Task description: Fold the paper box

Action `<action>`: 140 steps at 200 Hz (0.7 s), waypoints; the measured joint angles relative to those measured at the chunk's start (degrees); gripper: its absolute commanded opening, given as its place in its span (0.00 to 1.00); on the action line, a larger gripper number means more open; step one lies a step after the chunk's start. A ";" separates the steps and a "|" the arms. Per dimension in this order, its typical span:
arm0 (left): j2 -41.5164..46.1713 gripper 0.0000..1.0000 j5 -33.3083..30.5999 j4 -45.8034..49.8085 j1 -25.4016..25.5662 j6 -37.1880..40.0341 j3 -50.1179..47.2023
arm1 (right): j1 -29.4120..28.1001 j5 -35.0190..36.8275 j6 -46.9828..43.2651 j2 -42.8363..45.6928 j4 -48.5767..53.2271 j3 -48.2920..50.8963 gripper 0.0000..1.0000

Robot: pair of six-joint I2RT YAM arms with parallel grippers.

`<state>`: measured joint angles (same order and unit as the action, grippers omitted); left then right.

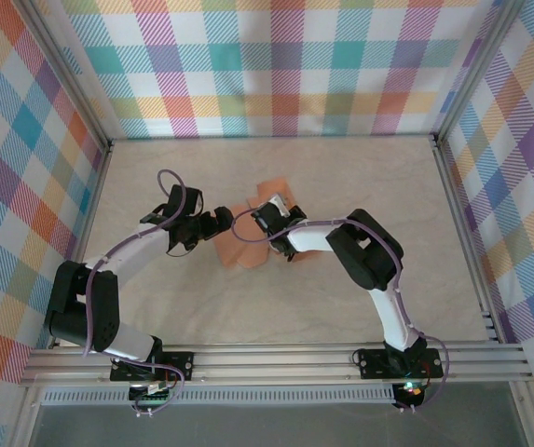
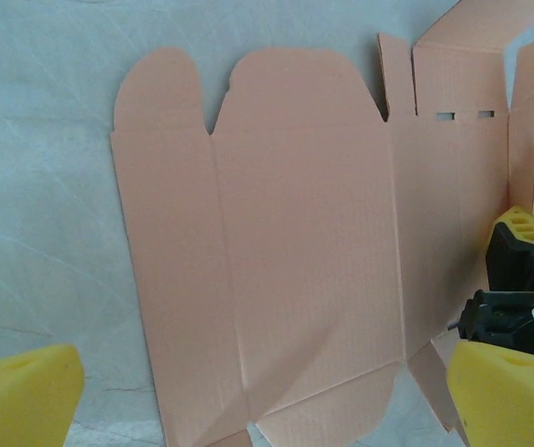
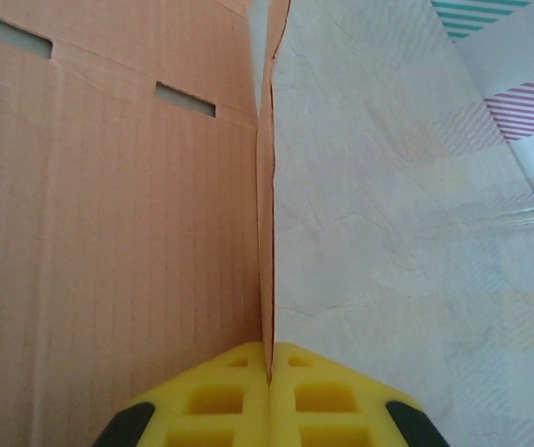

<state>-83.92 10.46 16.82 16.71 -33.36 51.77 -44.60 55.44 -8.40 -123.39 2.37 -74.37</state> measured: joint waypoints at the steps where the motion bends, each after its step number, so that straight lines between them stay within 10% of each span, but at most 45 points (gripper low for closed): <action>1: 0.00 1.00 0.00 0.00 0.00 0.00 0.00 | 0.02 -0.07 0.02 0.04 0.07 0.02 0.00; 61: 0.00 0.99 1.07 -0.26 0.00 0.00 0.00 | 4.44 -12.07 5.16 6.03 6.14 0.15 0.00; 140: 0.00 0.99 0.96 -1.51 0.00 0.00 -0.74 | -0.09 2.62 6.51 0.26 8.15 -1.18 0.00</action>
<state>-83.92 11.42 15.31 16.71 -33.36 51.03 -44.69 58.06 -1.89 -123.13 10.52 -75.55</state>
